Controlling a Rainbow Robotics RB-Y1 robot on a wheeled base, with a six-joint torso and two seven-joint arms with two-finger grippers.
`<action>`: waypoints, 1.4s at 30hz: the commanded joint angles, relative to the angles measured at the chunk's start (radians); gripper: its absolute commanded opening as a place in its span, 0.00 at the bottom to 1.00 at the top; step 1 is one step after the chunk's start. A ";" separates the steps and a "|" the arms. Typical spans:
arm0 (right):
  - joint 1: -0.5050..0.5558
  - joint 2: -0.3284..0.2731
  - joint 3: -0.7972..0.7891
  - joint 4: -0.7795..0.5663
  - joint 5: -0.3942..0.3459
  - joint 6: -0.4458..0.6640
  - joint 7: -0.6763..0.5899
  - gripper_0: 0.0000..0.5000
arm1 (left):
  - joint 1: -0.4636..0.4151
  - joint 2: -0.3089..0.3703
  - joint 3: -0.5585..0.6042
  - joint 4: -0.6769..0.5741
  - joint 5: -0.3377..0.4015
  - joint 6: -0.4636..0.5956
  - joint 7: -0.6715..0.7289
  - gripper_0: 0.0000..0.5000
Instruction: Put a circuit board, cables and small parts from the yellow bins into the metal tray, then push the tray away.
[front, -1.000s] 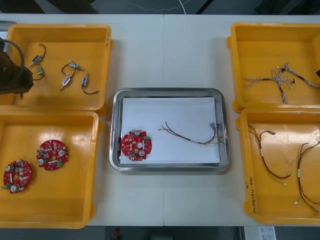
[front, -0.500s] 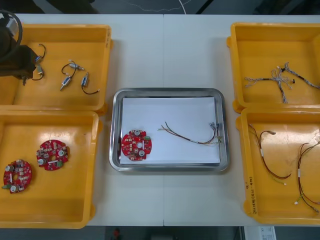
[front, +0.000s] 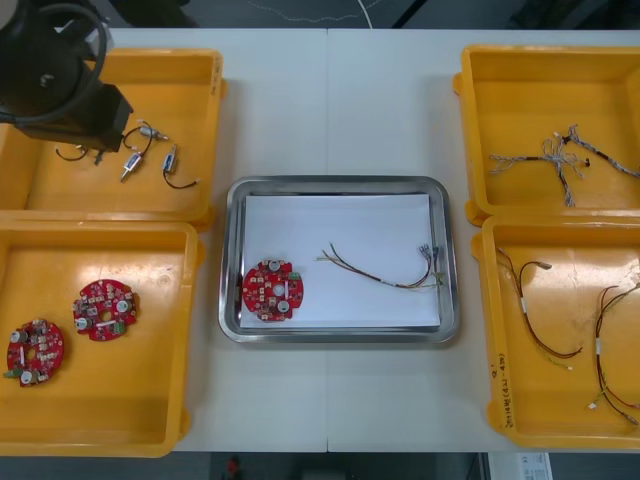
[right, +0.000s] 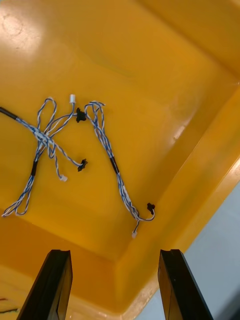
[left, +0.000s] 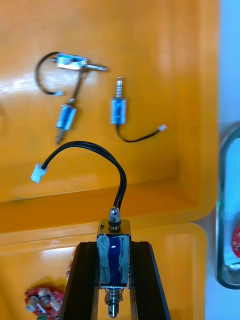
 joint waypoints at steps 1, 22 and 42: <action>-0.082 -0.056 0.057 0.068 0.008 -0.081 0.042 1.00 | -0.092 -0.082 -0.061 -0.033 0.008 0.010 0.133 0.00; -0.089 -0.030 0.127 0.341 -0.120 -0.406 0.113 1.00 | -0.122 -0.228 -0.377 0.028 0.000 -0.174 0.216 0.00; -0.079 0.024 0.098 0.399 -0.123 -0.518 0.140 1.00 | -0.122 -0.254 -0.599 0.226 -0.040 -0.418 0.213 0.00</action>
